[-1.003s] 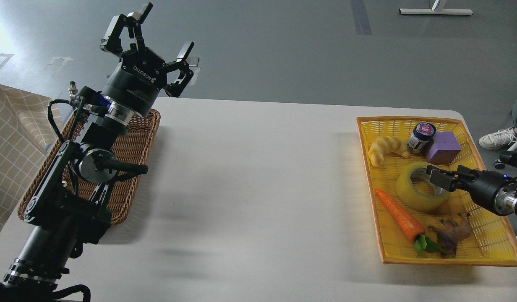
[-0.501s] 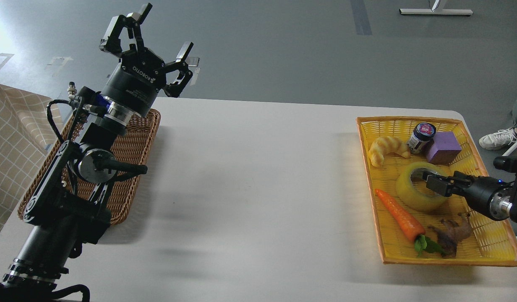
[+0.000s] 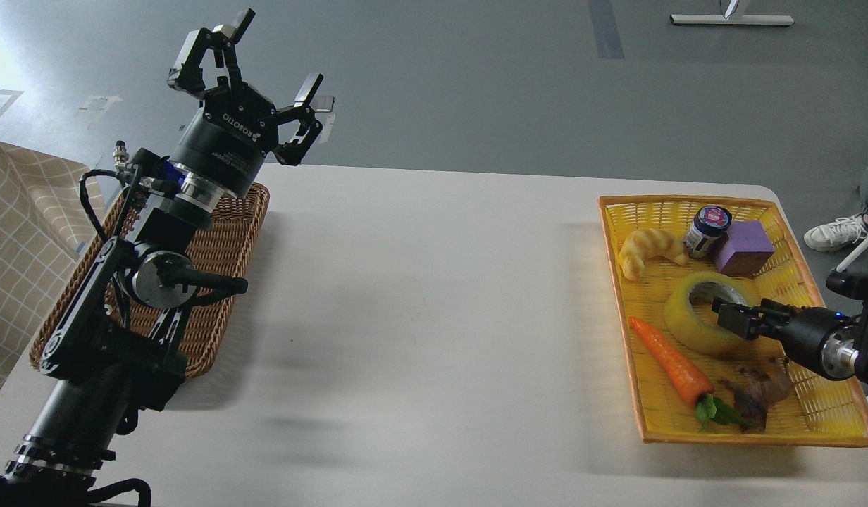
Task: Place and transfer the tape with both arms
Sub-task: 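Close the right gripper on the yellow tape roll, then lift the tape roll out of the tray with the right gripper, then lower the tape roll onto the table center and release it, then withdraw the right gripper up and back over the tray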
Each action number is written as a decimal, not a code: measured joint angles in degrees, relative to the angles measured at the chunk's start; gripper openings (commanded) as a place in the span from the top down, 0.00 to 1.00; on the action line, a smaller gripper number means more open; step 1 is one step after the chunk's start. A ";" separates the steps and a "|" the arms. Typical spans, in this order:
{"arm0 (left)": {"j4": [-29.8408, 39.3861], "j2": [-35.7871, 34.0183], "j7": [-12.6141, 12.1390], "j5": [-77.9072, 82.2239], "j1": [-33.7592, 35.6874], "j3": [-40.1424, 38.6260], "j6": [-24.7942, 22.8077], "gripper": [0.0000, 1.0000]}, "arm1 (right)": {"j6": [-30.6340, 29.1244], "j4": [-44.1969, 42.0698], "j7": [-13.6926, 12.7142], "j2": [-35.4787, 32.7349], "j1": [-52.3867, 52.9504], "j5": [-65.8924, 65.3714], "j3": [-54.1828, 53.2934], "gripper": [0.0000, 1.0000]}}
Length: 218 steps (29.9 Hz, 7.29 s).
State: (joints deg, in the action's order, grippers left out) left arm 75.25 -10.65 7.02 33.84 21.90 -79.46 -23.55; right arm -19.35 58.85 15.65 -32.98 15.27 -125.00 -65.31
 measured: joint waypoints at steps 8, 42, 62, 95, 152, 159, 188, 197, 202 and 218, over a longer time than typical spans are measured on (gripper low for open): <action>-0.02 -0.06 0.01 0.00 -0.22 -0.09 0.09 0.02 | 0.00 0.02 -0.85 0.04 0.02 0.00 0.09 0.44; -1.33 -0.07 0.00 0.00 -0.23 0.00 0.10 0.02 | -0.95 1.14 -1.59 0.11 -0.17 0.00 0.09 0.80; -1.34 -0.05 -0.16 0.05 -0.63 0.19 0.24 0.02 | -6.88 8.66 -0.97 -6.10 4.65 0.00 -0.24 0.80; -0.58 0.33 0.00 0.06 -0.47 0.27 0.32 0.02 | -8.65 7.62 -1.21 12.42 32.34 -0.01 19.45 0.80; -0.54 -1.04 2.56 -1.13 -4.57 -4.35 -0.37 0.02 | -8.65 -8.90 -2.19 32.97 30.41 0.00 30.99 0.38; -0.64 -1.35 2.56 -1.22 -5.34 -4.73 -0.60 0.02 | -8.65 -8.67 -2.12 32.98 30.07 0.01 30.48 0.38; -0.83 -3.84 2.45 -0.27 -4.40 -3.97 1.40 0.02 | -8.65 10.27 -2.22 22.48 34.79 1.33 12.23 0.00; -0.86 -4.23 2.14 0.00 -4.14 -3.70 2.53 0.02 | -8.65 18.54 -1.97 11.85 27.67 24.23 2.95 0.00; -0.87 -3.98 1.85 -0.08 -4.14 -3.76 3.04 0.02 | -8.65 21.60 -1.68 11.24 22.36 35.78 -5.20 0.00; -0.15 -0.79 4.79 7.78 -3.25 -0.80 4.74 0.02 | -3.66 22.41 -2.37 16.81 10.93 69.63 -15.11 0.00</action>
State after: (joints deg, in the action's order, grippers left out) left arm 75.10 -11.44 11.82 41.62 18.65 -80.25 -18.82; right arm -23.00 81.26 13.28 -16.16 26.21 -55.37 -80.42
